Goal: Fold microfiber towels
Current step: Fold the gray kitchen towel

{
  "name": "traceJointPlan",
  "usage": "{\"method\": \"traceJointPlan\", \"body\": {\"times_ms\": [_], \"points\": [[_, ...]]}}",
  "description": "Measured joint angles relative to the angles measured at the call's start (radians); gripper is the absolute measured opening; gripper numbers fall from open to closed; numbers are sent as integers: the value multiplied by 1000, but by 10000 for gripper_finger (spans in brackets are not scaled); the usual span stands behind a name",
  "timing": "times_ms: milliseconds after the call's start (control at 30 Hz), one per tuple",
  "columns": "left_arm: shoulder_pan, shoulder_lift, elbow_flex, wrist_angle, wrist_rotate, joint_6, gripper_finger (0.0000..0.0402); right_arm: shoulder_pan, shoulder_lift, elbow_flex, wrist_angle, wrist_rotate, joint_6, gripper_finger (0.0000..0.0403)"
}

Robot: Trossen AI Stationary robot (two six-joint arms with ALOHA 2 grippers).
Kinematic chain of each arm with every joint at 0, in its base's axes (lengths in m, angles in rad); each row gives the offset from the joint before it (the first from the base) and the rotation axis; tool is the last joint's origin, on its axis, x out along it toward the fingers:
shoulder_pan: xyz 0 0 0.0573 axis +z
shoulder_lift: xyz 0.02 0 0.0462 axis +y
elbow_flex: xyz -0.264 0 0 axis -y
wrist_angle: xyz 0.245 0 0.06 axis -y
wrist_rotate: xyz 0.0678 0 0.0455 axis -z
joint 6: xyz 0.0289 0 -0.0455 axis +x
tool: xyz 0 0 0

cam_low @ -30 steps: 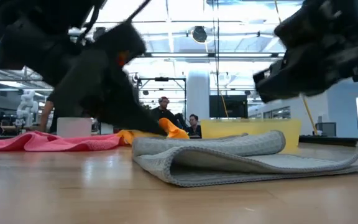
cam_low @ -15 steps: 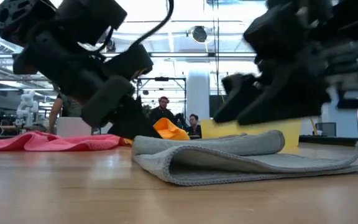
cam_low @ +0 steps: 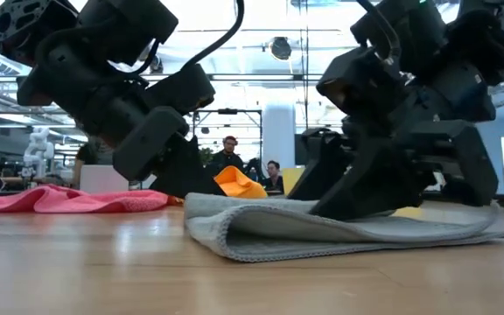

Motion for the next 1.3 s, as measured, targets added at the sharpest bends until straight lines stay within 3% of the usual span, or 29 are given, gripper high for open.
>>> {"method": "traceJointPlan", "body": {"times_ms": [467, 767, 1067, 1300], "points": [[-55, -37, -1, 57, -28, 127, 76, -15, -18, -2, -62, -1, 1, 43], [-136, -97, 0, 57, -136, 209, 76, -14, -236, -3, -216, -20, 93, 22], [-189, -143, 0, 59, -195, 243, 76, -12, -365, -4, -211, -342, 366, 24], [-204, -154, 0, 39, -212, 252, 76, -47, -406, -4, -247, -436, 531, 23]]}}
